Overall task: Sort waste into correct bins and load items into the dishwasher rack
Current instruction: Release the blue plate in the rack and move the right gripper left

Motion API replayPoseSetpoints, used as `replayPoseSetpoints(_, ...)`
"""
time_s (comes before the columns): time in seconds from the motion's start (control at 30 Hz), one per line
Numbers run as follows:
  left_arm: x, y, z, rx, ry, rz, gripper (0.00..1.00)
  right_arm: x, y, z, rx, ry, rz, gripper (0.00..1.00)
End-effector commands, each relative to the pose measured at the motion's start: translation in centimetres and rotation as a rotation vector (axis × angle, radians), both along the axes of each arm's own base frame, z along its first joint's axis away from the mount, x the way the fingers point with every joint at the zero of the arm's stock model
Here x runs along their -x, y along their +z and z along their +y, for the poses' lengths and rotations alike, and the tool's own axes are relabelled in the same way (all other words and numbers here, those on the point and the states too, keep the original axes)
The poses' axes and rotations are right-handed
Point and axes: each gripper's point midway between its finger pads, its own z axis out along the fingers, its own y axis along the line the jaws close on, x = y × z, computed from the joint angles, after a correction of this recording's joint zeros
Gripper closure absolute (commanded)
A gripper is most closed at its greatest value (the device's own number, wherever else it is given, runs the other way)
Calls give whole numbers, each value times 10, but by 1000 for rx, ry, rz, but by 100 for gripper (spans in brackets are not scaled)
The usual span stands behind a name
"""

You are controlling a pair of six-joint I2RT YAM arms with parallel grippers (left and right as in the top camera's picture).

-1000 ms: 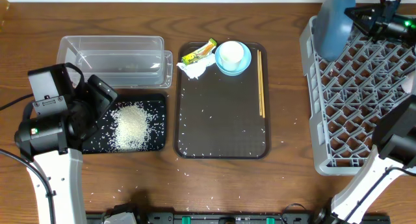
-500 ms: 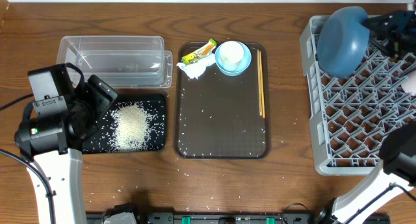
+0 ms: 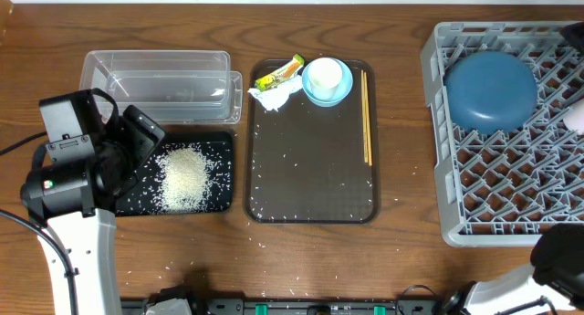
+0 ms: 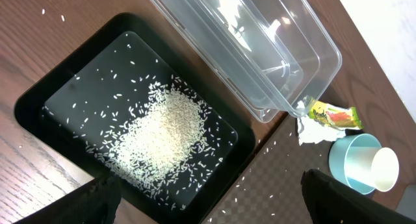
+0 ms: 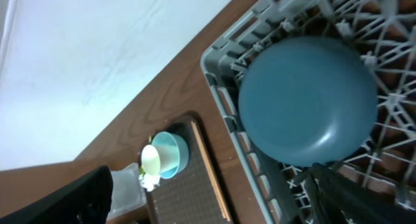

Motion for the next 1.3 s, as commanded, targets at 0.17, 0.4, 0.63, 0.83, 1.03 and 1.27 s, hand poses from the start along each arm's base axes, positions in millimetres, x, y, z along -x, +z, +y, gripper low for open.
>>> replayPoseSetpoints(0.17,-1,5,3,-9,11,-10,8,26,29,16,81,6,-33,5)
replayPoseSetpoints(0.4,-1,5,3,-9,11,-10,8,36,27,63,132,180,-11,1)
replayPoseSetpoints(0.63,-1,5,3,-9,11,-10,9,47,11,140,191,497,33,1)
replayPoseSetpoints(0.83,-1,5,3,-9,11,-10,9,58,2,217,230,722,54,1)
replayPoseSetpoints(1.03,-1,5,3,-9,11,-10,9,67,-12,286,260,912,29,1)
replayPoseSetpoints(1.27,-1,5,3,-9,11,-10,8,82,-45,331,331,1046,65,1)
